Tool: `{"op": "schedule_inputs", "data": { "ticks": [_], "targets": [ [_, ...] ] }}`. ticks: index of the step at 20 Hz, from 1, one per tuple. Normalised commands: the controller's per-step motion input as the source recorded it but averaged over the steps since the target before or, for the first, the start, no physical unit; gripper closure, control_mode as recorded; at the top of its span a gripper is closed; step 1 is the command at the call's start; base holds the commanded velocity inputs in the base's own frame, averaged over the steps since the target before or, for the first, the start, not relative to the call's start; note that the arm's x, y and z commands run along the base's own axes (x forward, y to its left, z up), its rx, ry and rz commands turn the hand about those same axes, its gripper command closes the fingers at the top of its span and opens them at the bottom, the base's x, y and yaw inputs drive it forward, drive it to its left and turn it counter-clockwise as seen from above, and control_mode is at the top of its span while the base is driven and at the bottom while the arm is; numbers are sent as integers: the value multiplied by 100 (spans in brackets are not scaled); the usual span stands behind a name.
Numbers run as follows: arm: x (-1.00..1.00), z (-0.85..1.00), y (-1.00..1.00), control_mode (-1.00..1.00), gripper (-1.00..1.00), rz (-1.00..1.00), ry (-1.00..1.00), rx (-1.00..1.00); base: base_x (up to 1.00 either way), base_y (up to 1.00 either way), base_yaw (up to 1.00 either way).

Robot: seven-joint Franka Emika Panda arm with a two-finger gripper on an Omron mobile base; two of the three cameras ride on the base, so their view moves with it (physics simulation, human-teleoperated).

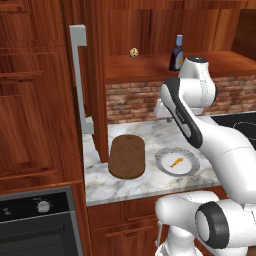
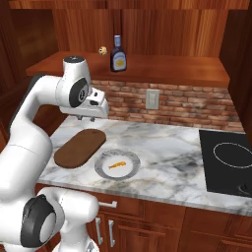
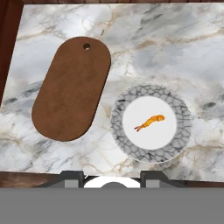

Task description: Pick the shrimp from the plate and place it on the cutting board. Then pick the condiment bottle from the cabinet and place it next to the cutting board.

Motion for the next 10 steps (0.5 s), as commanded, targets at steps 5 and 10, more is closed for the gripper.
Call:
{"op": "schedule_inputs", "data": {
  "ticks": [5,10],
  "targets": [
    [-2,-1,0,-100,-100,0,0,0,0,0,0],
    [-9,-7,-3,-100,-100,0,0,0,0,0,0]
  ]
}}
